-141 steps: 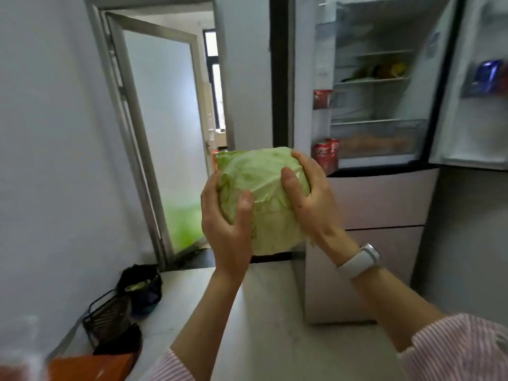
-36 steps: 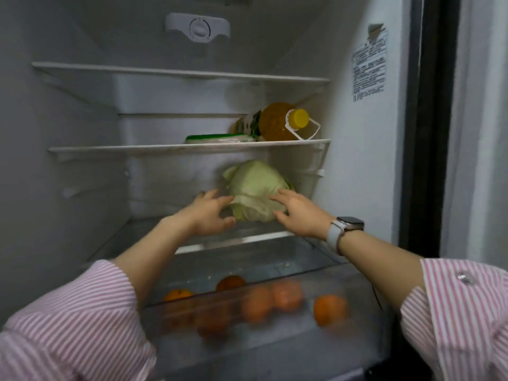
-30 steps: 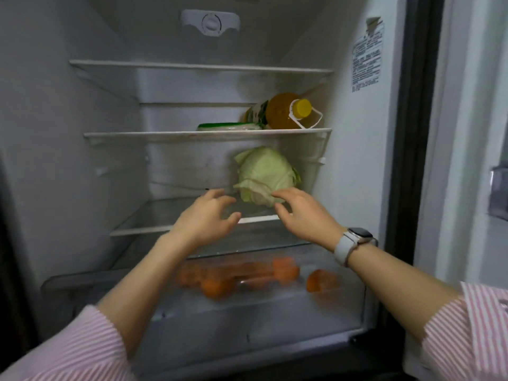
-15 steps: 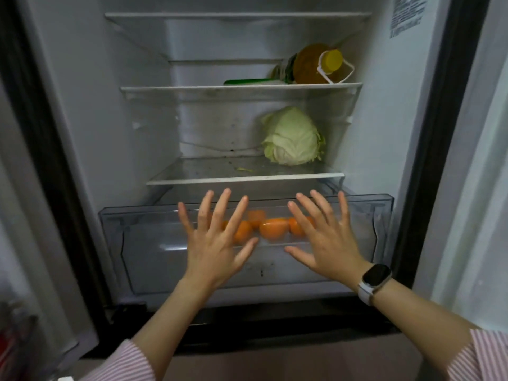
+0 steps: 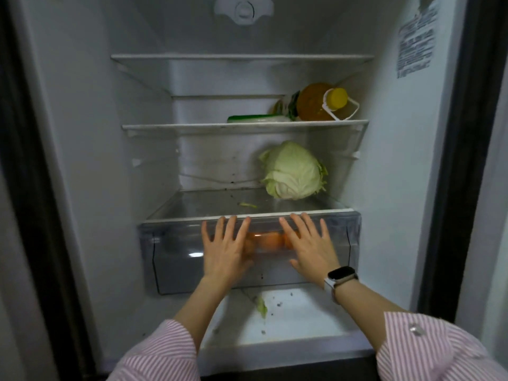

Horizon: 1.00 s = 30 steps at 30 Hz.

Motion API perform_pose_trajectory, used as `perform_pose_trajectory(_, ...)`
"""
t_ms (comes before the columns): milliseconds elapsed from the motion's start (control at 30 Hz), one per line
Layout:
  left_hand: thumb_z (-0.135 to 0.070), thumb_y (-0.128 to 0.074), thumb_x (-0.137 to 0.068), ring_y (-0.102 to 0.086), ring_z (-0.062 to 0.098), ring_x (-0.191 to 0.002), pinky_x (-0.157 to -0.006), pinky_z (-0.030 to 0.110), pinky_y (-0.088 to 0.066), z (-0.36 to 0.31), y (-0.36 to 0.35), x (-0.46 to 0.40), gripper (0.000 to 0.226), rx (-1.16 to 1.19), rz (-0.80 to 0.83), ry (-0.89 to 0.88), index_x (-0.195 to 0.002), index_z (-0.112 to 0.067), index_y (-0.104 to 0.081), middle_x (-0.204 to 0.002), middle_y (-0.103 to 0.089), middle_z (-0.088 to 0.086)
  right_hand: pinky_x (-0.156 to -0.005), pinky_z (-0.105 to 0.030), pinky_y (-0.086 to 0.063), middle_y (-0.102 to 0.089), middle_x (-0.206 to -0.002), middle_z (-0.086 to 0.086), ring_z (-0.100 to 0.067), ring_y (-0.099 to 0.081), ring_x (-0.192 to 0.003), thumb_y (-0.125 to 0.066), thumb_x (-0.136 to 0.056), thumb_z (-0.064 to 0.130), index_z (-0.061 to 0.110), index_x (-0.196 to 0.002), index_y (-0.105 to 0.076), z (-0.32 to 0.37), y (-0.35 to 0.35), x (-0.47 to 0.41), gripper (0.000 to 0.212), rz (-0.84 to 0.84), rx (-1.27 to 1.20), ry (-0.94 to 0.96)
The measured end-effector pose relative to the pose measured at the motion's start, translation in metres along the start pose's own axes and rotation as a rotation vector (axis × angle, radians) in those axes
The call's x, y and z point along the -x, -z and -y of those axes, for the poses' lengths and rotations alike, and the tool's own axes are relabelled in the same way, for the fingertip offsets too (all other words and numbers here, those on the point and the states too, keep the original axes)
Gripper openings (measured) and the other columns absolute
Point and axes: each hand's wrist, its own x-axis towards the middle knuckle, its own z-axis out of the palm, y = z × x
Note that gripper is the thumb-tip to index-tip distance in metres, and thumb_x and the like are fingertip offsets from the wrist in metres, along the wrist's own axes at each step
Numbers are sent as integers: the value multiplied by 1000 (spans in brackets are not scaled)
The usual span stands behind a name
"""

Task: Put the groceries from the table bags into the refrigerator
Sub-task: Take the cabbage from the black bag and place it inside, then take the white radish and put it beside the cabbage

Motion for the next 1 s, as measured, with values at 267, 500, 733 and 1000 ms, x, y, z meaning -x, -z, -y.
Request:
perform_pose_trajectory(267,-51,-85,-36,-48,39,-123,-101,66,-22,3,-19,-11,114,38,-65,-21,-135,-19,-37,-133,-52,14,-95,-60,-38,-44,-141,-13,-36,-41,-129,-87,-43,37,16,-138,-33,2,-13,-7,111,0,-79,-20)
perform_pose_trajectory(500,-31,-77,-58,-45,40,-125,-89,77,-22,-18,9,82,75,180,-63,282,-128,-18,-53,-137,-48,18,-115,-47,0,-13,-156,-1,-20,-2,-144,-29,-90,45,20,-139,-34,41,1,71,55,135,-550,-52)
perform_pose_trajectory(733,-35,-39,-74,-32,32,-126,-93,70,-29,-21,35,292,56,124,66,390,-127,-17,-45,-133,-50,18,-106,-47,-26,-57,-128,-11,-29,-50,-123,-31,-84,32,10,-116,-60,130,-2,207,49,89,-784,136)
perform_pose_trajectory(1000,-31,-51,-76,-58,37,-111,-85,60,-45,35,130,531,46,-95,420,820,-117,-12,-58,-121,-61,17,-69,-40,-55,-69,-89,-10,-31,-66,-81,-46,-73,22,8,-95,-67,270,41,316,33,367,-788,582)
